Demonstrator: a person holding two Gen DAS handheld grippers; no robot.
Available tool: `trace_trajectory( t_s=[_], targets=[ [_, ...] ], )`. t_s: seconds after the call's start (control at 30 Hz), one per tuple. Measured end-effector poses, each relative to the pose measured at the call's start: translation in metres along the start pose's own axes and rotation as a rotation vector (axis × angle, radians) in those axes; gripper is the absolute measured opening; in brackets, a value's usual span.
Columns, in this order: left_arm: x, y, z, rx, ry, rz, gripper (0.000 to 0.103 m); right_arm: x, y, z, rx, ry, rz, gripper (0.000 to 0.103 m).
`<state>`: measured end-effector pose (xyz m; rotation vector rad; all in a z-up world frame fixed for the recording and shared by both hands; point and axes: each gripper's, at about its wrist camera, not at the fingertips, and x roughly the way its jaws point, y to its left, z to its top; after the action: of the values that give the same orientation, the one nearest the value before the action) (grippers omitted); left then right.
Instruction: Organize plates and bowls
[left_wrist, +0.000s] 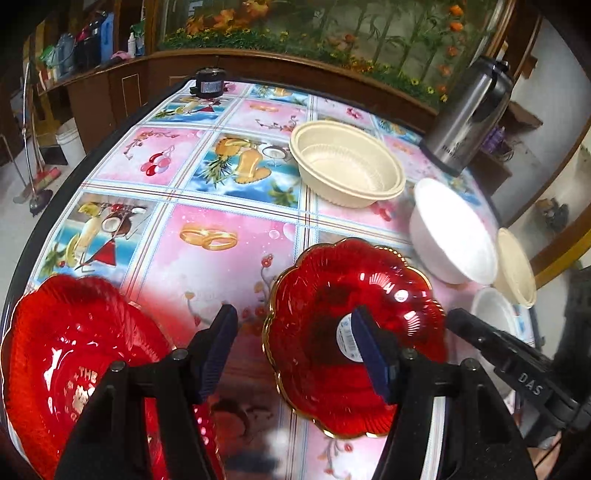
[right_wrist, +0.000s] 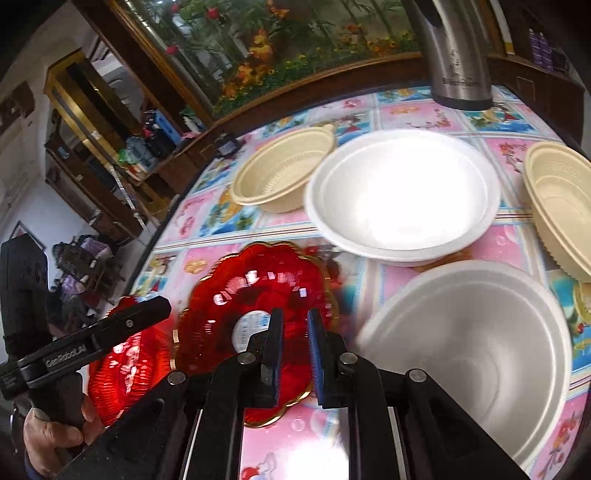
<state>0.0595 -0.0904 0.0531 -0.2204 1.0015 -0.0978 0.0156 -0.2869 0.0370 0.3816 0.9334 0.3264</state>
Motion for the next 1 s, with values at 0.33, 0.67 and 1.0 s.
trace_trajectory(
  t_s=[0.33, 0.67, 1.0],
  targets=[
    [0.023, -0.009, -0.012, 0.039, 0.057, -0.007, 0.044, 0.012, 0.005, -0.002, -0.075, 0.015, -0.092, 0.015],
    [0.014, -0.013, -0.023, 0.049, 0.051, -0.023, 0.038, 0.013, -0.001, -0.006, -0.037, 0.054, 0.014, 0.015],
    [0.014, -0.01, -0.022, 0.047, 0.057, -0.007, 0.039, -0.001, -0.037, 0.003, 0.107, 0.033, -0.043, 0.018]
  ],
)
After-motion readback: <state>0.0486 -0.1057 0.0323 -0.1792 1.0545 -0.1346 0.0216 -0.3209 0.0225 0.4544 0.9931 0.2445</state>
